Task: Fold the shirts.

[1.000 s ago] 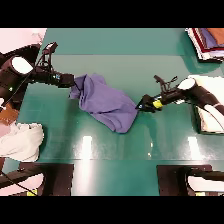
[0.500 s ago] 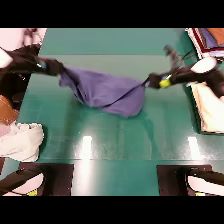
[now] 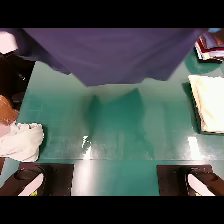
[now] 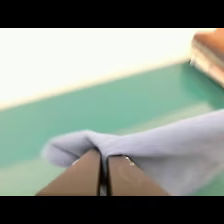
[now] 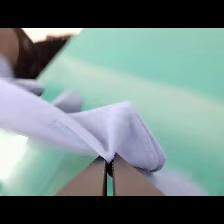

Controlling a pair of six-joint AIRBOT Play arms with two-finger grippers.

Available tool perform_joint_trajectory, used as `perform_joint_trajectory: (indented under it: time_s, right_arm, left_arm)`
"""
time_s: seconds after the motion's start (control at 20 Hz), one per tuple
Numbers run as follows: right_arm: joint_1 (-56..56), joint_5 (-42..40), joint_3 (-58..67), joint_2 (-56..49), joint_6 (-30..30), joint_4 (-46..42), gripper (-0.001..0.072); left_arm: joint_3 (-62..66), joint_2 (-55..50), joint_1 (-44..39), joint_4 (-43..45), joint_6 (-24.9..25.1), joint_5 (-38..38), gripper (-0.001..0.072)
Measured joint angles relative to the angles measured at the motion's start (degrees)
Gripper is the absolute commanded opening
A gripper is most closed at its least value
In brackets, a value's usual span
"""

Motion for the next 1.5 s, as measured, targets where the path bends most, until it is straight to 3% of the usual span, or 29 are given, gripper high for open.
perform_joint_trajectory:
  time_s: [0.35, 0.6, 0.75, 1.05, 1.1, 1.15, 1.2, 1.35, 1.5]
  right_arm:
    - [-7.52, 6.38, 9.55, 0.44, 4.28, -3.61, 0.0016]
    - [-3.15, 13.27, 12.09, -14.32, 7.85, -7.61, 0.0016]
    - [1.55, 16.79, 12.46, -27.41, 9.11, -11.52, 0.0016]
    - [5.95, 11.41, 13.33, -46.53, 9.16, -12.81, 0.0018]
    - [6.08, 10.38, 13.94, -48.22, 9.09, -12.79, 0.0046]
    - [6.08, 9.38, 14.73, -49.51, 9.03, -12.81, 0.0245]
    - [6.01, 8.85, 15.61, -50.4, 8.94, -12.81, 0.0362]
    - [4.55, 9.16, 17.97, -51.12, 8.52, -9.88, 0.0362]
    - [2.14, 11.52, 15.65, -47.67, 6.73, -5.66, 0.0361]
  left_arm:
    - [5.18, -0.5, -0.02, 0.15, -0.92, -4.11, 0.0026]
    - [-7.52, -8.13, 0.0, 0.83, -1.27, -12.76, 0.0027]
    - [-18.78, -14.56, 0.02, 1.09, -0.46, -13.92, 0.0028]
    - [-29.38, -28.79, 0.07, 2.34, 2.84, 2.38, 0.0028]
    - [-29.86, -30.12, 0.07, 2.54, 2.99, 5.27, 0.0031]
    - [-30.14, -31.15, 0.09, 2.6, 3.02, 7.89, 0.0217]
    - [-30.21, -31.98, 0.28, 2.64, 3.02, 9.7, 0.0456]
    - [-28.39, -33.16, 2.16, 2.71, 3.02, 9.75, 0.0488]
    - [-26.27, -32.94, 6.54, 1.6, 3.3, 1.31, 0.0488]
